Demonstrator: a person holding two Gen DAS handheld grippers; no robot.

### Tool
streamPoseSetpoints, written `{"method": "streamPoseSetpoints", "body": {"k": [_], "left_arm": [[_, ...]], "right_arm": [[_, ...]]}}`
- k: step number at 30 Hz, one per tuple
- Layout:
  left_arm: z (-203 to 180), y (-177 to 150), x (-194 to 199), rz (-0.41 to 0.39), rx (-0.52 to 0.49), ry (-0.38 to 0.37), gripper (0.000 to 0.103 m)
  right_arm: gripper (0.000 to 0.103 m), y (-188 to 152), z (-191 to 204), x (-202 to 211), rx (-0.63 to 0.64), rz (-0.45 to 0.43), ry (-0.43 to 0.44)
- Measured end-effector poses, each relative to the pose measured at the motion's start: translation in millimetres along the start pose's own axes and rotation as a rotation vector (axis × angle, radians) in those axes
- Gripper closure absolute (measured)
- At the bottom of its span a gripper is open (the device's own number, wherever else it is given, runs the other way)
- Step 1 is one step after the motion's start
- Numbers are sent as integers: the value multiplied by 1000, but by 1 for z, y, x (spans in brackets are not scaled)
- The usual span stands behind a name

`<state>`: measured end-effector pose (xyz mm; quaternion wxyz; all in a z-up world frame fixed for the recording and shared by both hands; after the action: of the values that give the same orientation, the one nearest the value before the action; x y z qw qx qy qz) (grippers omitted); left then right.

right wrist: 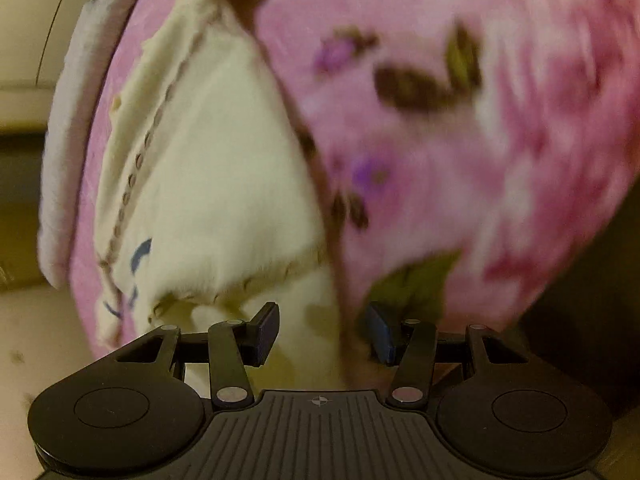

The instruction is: Fold clothes

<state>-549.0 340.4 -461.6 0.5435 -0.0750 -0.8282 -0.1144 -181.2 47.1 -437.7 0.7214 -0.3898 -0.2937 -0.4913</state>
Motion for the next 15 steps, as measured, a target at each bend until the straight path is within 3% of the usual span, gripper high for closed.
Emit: {"method": "streamPoseSetpoints", "body": {"k": [2, 3, 4, 5, 7, 10, 12, 15], "left_arm": [[2, 2, -2, -32, 71, -33, 42], [-1, 4, -2, -43, 68, -51, 52], [-6, 5, -2, -51, 41, -79, 84], [-11, 5, -2, -40, 10, -100, 98], [-21, 5, 4, -40, -60, -118, 98], [-28, 5, 32, -81, -156, -138, 99], [-19, 4, 58, -105, -163, -160, 99], [-14, -18, 71, -47, -213, -139, 99]], "right_arm": [[51, -6, -4, -10, -33, -9, 16], [51, -6, 0, -11, -21, -22, 18], [60, -8, 5, -12, 4, -25, 26], [97, -11, 12, -14, 54, -12, 27], [98, -15, 24, -13, 161, -12, -30], [99, -12, 45, 14, 290, -60, -43], [99, -8, 56, 41, 379, -103, -60], [99, -3, 63, 80, 499, -155, -121]]}}
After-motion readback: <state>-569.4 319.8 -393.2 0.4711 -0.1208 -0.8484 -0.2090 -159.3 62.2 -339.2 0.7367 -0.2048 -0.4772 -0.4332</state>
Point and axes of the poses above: each gripper's, at about its wrist camera, not at the fingertips, and x roughly against the way its jaws point, z to its left, y to its top, the point moved 8 cm from there along -x, roughly the way its jaws point, and after that the axes turned 15 degrees about -x, right-handed, at the moved point
